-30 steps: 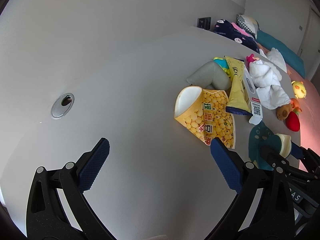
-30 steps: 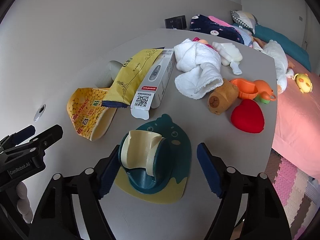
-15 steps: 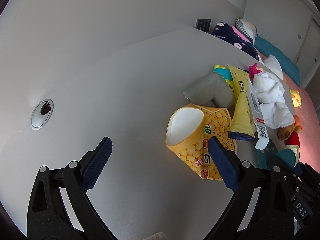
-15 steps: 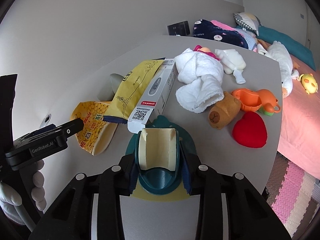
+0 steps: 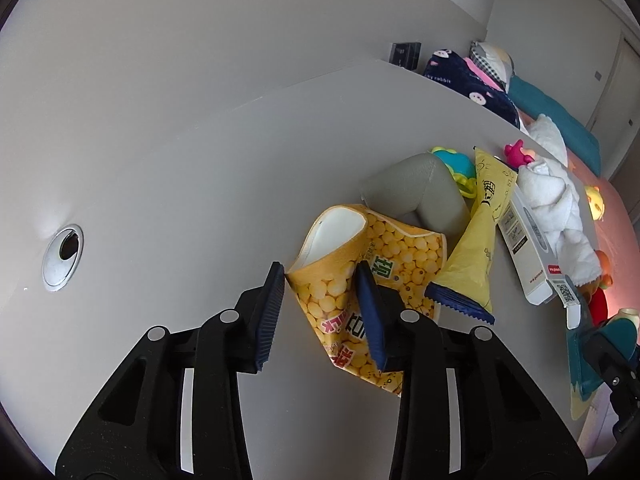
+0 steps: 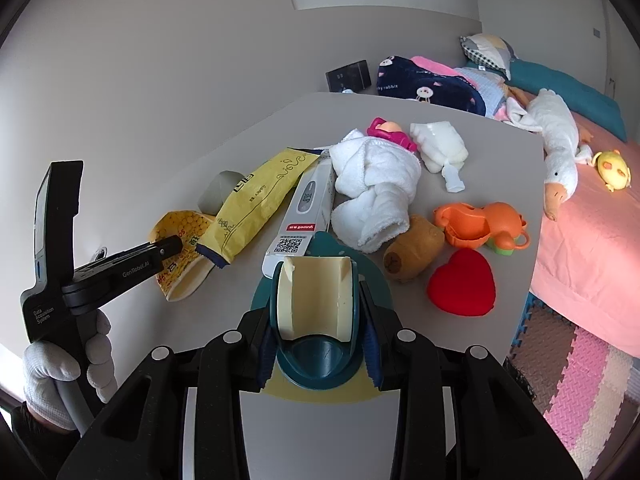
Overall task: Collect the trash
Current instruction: 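Lift the teal cup and chip bag and carry both toward the black bin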
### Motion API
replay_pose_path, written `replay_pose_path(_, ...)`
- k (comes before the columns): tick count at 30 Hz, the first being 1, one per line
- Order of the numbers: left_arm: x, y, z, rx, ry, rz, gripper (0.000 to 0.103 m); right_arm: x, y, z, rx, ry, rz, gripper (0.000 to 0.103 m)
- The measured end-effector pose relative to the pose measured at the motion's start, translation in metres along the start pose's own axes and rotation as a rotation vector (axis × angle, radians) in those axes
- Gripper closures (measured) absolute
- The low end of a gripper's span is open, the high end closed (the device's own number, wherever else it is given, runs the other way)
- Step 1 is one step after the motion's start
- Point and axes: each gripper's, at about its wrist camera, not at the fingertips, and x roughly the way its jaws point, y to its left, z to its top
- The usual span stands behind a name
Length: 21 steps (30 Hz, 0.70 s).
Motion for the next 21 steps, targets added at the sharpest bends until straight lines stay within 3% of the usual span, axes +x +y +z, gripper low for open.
replay_pose_path(4,-0.012,-0.003,-0.002,0.029,-0.052,0.085,0.068,-0.006,-0.005,0.0,0.01,-0.006,0.002,0.066)
replay_pose_path(7,-0.024,0.003,-0.002,0.011,-0.077,0.109,0.068,-0.013,-0.007,0.001,0.017,-0.018,0.005,0.066)
replay_pose_path(15,-0.072,0.009,-0.002,-0.027,-0.161,0.095,0.068,-0.04,-0.011,-0.001,0.017,-0.067,0.01,0.067)
replay_pose_path(21,-0.099,-0.008,-0.003,-0.012,-0.202,0.064,0.068,-0.068,-0.019,-0.003,0.03,-0.116,0.012,0.067)
